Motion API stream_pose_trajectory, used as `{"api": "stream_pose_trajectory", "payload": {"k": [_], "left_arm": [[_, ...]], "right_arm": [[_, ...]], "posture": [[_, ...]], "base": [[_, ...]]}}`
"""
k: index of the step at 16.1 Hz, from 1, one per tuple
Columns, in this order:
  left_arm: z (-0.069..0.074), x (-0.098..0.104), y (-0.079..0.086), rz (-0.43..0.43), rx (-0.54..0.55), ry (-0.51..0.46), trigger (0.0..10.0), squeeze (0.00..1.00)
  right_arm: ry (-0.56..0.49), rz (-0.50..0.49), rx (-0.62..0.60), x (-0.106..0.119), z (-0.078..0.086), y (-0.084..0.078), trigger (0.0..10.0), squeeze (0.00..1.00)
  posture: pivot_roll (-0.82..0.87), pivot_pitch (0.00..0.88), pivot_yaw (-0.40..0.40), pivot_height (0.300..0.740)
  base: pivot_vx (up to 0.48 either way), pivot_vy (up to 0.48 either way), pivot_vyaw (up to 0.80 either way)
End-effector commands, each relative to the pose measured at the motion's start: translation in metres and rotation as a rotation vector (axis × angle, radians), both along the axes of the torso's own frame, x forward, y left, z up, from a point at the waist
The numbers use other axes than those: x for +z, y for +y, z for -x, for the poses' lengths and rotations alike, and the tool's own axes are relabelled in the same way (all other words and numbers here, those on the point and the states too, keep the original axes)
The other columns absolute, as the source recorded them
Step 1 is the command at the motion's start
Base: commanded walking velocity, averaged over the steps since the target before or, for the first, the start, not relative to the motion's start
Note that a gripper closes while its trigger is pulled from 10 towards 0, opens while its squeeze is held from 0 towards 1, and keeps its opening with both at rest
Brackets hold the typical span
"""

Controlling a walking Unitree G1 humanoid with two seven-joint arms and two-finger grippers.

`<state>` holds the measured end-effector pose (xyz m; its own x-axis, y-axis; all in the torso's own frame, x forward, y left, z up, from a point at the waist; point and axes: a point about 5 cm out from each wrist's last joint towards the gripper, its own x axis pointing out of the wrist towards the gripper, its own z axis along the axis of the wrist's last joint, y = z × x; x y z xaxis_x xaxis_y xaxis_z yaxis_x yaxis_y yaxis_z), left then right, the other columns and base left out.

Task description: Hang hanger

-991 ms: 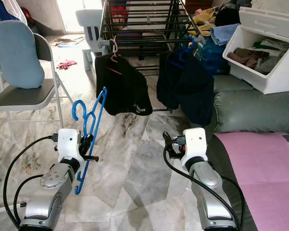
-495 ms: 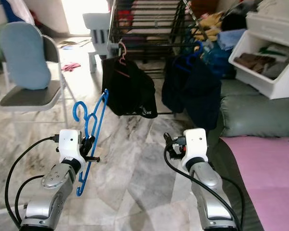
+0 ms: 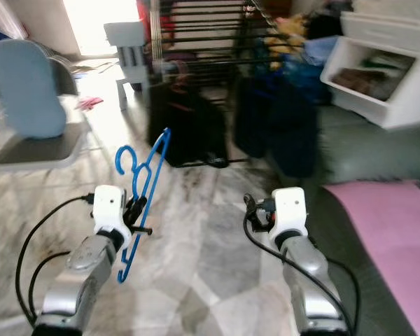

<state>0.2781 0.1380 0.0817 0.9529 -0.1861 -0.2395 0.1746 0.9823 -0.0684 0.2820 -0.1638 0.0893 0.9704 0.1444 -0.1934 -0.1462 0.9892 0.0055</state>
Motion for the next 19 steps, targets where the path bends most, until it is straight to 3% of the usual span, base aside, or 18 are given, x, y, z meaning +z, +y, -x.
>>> {"api": "stream_pose_trajectory", "payload": {"k": [1,4,6,9,11,12,14,15,17,19], "left_arm": [[-0.003,0.005,0.003,-0.005,0.004,-0.018,10.0,0.0],[-0.003,0.006,0.002,-0.015,-0.015,-0.018,10.0,0.0],[-0.004,0.007,0.004,-0.038,-0.018,-0.026,10.0,0.0],[-0.01,0.01,0.008,-0.171,-0.204,-0.036,10.0,0.0],[-0.014,0.006,0.01,-0.323,-0.364,-0.008,10.0,0.0],[-0.015,0.006,0.009,-0.343,-0.413,-0.007,10.0,0.0],[-0.019,0.008,0.0,-0.462,-0.605,-0.037,10.0,0.0],[-0.022,0.009,-0.004,-0.511,-0.681,-0.054,10.0,0.0],[-0.024,0.009,-0.008,-0.582,-0.783,-0.085,10.0,0.0],[-0.018,0.012,-0.022,-0.636,-0.97,-0.153,10.0,0.0]], "right_arm": [[-0.019,0.004,0.005,0.005,-0.002,0.001,10.0,0.0],[-0.016,0.006,0.003,0.004,-0.001,0.001,10.0,0.0],[-0.014,0.007,0.004,0.003,-0.001,0.001,10.0,0.0],[0.004,0.017,0.023,0.002,-0.001,-0.002,10.0,0.0],[0.02,0.045,0.05,0.001,-0.004,-0.008,10.0,0.0],[0.025,0.061,0.064,0.001,-0.004,-0.01,10.0,0.0],[0.029,0.159,0.18,0.002,-0.007,-0.014,10.0,0.0],[0.027,0.256,0.341,0.004,-0.006,-0.013,10.0,0.0],[0.043,0.331,0.533,0.005,-0.002,-0.013,10.0,0.0],[0.086,0.383,0.703,0.013,-0.001,-0.032,10.0,0.0]], "posture": [[-0.07,0.0,0.008,0.74],[-0.07,0.0,0.008,0.74],[-0.07,0.0,0.008,0.74],[-0.07,0.0,0.011,0.74],[-0.07,0.0,0.011,0.74],[-0.07,0.0,0.012,0.74],[-0.07,0.0,0.013,0.74],[-0.07,0.0,0.017,0.74],[-0.07,0.0,0.02,0.74],[-0.08,0.0,0.02,0.74]], "base": [[0.0,0.48,0.0],[0.0,0.48,0.0],[0.0,0.0,0.0],[0.0,0.0,0.0],[0.0,0.0,0.0],[0.0,0.0,0.0],[0.0,0.0,0.0],[0.0,0.0,0.0],[0.0,0.0,0.0],[0.0,0.0,0.0]]}}
